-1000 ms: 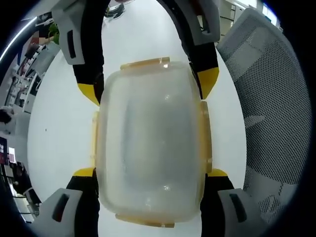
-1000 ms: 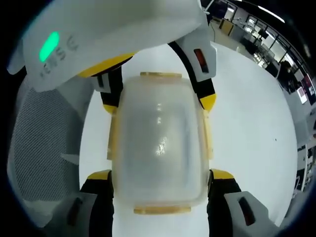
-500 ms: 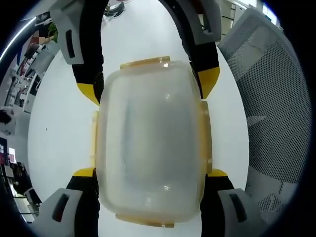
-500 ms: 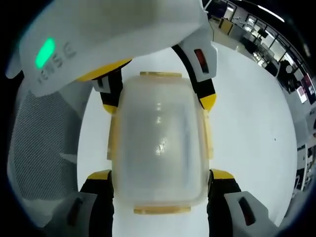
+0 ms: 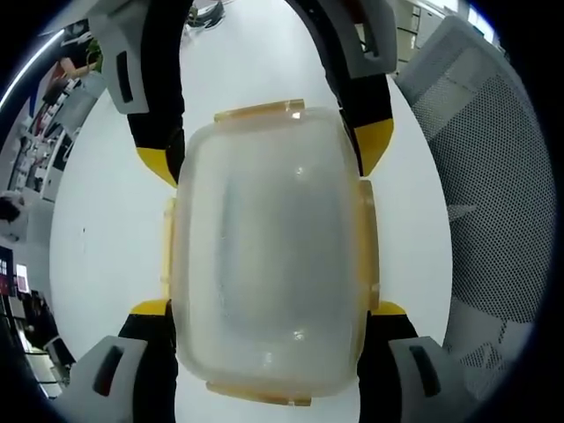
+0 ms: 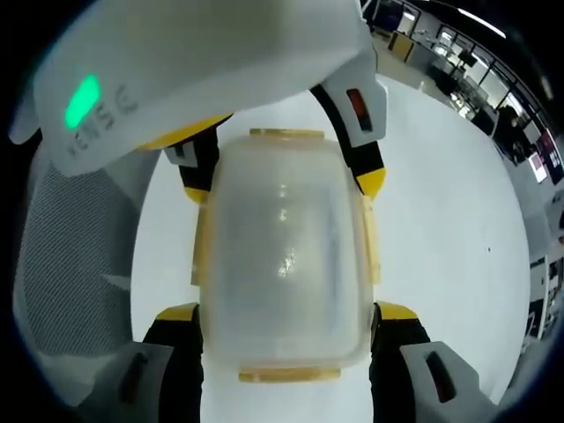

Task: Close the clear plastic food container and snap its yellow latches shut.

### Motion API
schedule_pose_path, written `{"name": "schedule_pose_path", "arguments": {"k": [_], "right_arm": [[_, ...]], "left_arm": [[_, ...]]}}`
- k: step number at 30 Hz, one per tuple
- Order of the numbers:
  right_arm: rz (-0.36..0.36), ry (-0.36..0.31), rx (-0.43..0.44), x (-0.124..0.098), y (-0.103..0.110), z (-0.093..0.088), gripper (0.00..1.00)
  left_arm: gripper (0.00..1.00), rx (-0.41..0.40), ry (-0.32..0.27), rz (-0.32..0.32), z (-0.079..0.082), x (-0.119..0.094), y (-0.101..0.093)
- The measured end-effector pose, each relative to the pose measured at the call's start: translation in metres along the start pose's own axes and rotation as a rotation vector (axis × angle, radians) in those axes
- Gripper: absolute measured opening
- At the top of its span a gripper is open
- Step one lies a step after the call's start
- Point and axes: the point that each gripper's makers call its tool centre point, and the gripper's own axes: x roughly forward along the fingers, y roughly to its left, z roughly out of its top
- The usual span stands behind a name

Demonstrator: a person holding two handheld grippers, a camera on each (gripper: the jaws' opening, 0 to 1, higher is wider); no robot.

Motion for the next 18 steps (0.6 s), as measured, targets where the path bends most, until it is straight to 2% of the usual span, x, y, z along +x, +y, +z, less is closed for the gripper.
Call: {"name": "schedule_pose_path", "arguments": {"k": [18], "right_arm": [[-0.005,-0.003,0.008,0.002,-0.021,0.001,0.78]], "left_arm": [[0.85,0.003,0.0,0.0,-0.002,0.005,0.021]]}}
